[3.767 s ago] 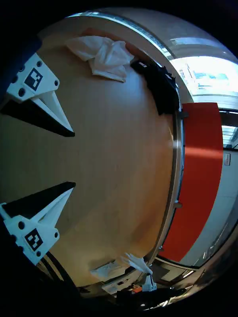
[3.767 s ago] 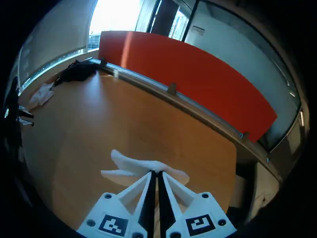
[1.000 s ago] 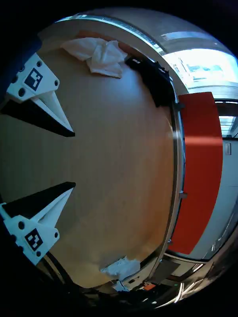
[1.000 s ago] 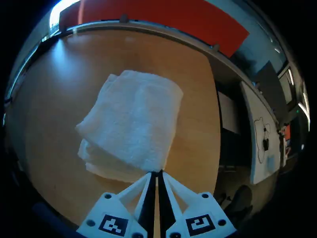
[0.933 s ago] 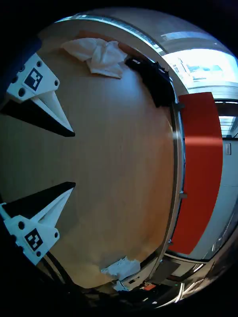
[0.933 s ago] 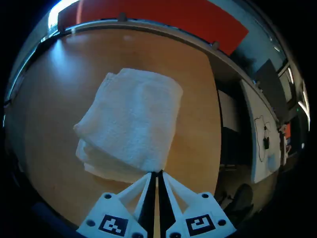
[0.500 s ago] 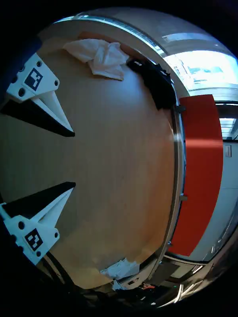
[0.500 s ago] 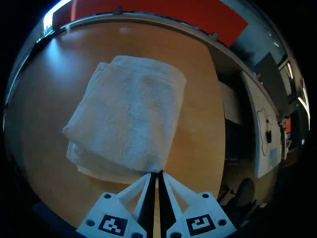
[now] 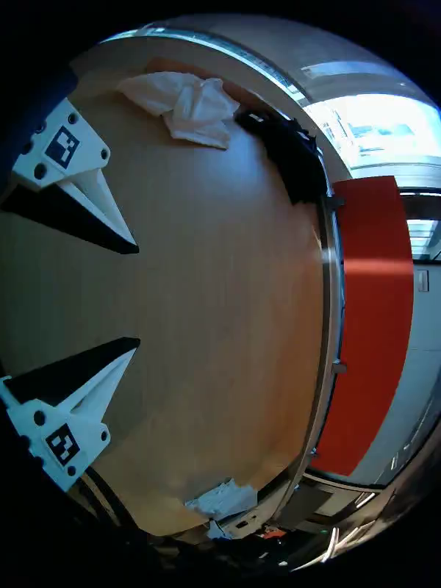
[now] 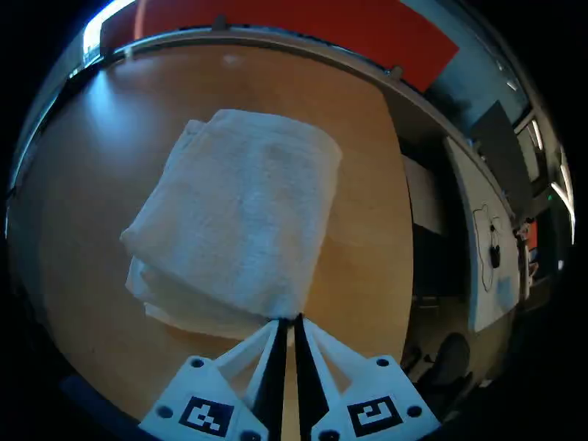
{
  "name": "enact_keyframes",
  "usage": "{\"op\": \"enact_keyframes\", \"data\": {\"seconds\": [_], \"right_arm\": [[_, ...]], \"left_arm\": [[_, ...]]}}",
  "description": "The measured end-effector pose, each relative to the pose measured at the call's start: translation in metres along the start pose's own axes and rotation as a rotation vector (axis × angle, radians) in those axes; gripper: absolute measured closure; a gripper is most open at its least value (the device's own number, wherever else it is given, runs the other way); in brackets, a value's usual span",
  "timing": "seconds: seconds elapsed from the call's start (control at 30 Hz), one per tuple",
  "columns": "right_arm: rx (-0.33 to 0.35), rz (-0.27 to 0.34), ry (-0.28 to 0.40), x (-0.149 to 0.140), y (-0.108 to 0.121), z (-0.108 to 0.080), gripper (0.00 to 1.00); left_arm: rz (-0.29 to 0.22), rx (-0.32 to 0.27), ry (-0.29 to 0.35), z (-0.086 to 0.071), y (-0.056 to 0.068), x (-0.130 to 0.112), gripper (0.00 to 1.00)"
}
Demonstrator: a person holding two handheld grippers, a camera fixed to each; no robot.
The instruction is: Fold towel
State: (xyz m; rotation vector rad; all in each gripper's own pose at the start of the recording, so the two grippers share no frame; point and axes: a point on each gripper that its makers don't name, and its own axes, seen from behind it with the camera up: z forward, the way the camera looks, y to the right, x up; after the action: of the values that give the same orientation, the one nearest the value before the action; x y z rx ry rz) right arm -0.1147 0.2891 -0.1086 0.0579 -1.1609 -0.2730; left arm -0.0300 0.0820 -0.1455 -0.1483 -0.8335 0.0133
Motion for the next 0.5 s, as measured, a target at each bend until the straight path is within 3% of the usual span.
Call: {"op": "enact_keyframes", "data": {"seconds": [0.5], "right_arm": [[-0.079, 0.041, -0.008, -0.012, 0.021, -0.01, 0.8]], "left_arm": [[0.007, -0.008, 0.01, 0.0, -0.004, 0.004, 0.16]]}}
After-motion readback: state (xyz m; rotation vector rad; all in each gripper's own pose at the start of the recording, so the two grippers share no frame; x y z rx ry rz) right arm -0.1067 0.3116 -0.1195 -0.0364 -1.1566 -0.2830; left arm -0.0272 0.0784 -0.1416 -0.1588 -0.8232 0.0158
